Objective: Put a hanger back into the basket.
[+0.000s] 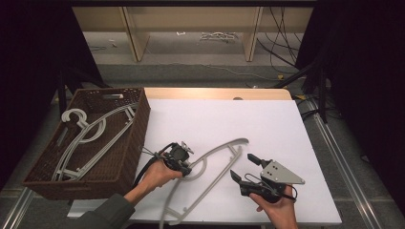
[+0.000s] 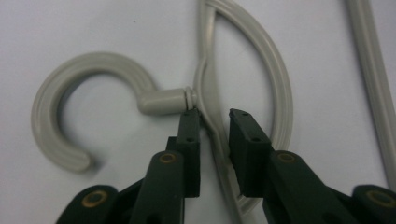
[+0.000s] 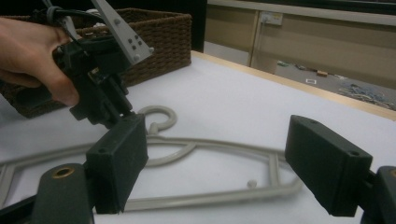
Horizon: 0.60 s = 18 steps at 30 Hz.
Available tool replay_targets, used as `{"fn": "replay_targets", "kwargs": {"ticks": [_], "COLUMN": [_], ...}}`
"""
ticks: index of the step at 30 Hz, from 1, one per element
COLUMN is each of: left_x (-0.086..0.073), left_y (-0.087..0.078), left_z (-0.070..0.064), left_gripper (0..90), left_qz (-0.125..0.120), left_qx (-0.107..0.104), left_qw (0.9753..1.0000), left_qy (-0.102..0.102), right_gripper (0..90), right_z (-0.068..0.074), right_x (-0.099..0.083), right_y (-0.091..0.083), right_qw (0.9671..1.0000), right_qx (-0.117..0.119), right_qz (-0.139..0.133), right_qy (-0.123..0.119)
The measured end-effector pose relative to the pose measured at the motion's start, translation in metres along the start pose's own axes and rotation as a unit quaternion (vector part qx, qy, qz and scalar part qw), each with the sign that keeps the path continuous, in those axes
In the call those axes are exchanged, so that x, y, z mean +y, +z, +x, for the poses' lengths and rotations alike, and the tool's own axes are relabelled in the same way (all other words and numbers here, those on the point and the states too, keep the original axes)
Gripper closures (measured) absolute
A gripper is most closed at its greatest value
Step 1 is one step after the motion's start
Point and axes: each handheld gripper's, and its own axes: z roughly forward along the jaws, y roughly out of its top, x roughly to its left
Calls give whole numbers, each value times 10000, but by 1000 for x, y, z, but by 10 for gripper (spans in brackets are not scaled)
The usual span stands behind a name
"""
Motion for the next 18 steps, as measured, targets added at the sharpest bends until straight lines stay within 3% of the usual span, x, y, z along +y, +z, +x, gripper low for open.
{"fn": "replay_targets", "kwargs": {"ticks": [4, 5, 9, 12, 13, 18], "left_x": [5, 7, 10, 14, 15, 19], "left_y": [-1, -1, 1, -1, 0, 1], "left_z": [4, 5, 4, 5, 5, 3], "left_gripper": [762, 760, 725, 692, 700, 747], "left_qz": [229, 297, 393, 807, 818, 948], "left_qx": [-26, -29, -122, -199, -187, -122], "left_qw": [9994, 9991, 9991, 9963, 9963, 9948], "left_qy": [252, 300, 76, 200, 189, 345], "right_gripper": [222, 222, 222, 222, 222, 222], "right_z": [1, 0, 1, 1, 1, 1], "right_x": [-1, 0, -1, 0, -1, 0], "right_y": [1, 1, 2, 0, 2, 0], "right_qw": [10000, 9999, 9999, 10000, 9999, 10000], "right_qx": [55, -42, 54, -17, 66, -10], "right_qz": [-45, -94, -90, -28, -68, -30], "right_qy": [34, -94, 45, -9, 47, -6]}}
